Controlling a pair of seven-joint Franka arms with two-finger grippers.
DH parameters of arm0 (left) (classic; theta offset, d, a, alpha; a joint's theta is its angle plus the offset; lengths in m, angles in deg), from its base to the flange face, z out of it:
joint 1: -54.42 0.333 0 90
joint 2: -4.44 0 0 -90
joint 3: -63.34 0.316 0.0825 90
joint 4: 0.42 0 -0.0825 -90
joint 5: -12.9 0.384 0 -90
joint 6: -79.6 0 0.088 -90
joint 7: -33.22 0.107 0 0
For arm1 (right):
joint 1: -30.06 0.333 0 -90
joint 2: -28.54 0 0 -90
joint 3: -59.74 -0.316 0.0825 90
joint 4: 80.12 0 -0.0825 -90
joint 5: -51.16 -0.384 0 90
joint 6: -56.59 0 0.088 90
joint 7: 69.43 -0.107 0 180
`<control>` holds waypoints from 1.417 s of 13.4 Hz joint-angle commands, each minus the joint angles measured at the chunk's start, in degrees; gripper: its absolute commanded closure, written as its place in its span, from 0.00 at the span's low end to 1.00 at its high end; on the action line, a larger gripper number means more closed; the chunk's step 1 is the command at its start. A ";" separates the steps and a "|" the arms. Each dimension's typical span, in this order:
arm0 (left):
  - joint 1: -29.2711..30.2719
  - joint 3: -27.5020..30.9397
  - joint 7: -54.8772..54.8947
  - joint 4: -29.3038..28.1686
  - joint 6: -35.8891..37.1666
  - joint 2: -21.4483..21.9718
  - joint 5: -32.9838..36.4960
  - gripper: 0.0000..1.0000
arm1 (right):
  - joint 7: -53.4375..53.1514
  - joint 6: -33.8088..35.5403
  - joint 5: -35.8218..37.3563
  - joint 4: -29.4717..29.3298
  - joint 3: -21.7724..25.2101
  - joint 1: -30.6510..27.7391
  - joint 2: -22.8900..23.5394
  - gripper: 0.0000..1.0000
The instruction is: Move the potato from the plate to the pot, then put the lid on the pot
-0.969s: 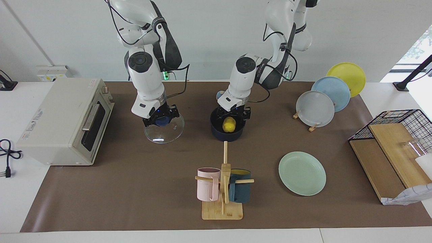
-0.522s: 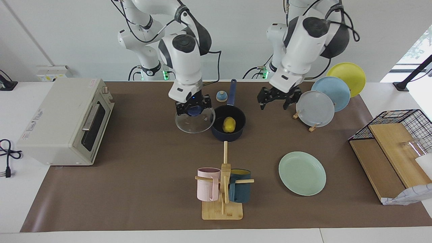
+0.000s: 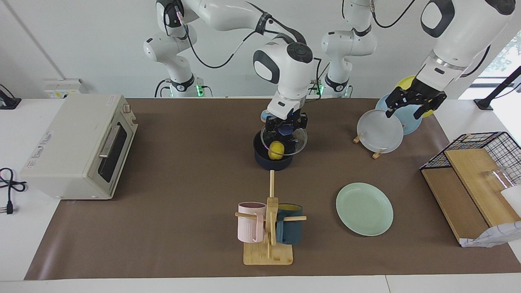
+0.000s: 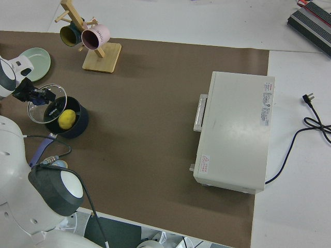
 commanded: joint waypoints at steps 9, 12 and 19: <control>-1.85 -1.49 -3.78 9.30 11.42 -2.17 4.52 0.00 | -1.76 3.18 -0.50 3.10 0.14 -0.58 -1.95 1.00; -2.64 -2.10 -3.70 6.61 8.80 -1.13 5.84 0.00 | -3.35 0.56 -0.50 7.13 0.14 -0.67 -3.26 1.00; -1.77 -3.59 -3.88 2.37 5.10 -0.77 5.75 0.00 | -4.05 -3.85 -0.50 11.80 0.14 -0.58 -4.67 1.00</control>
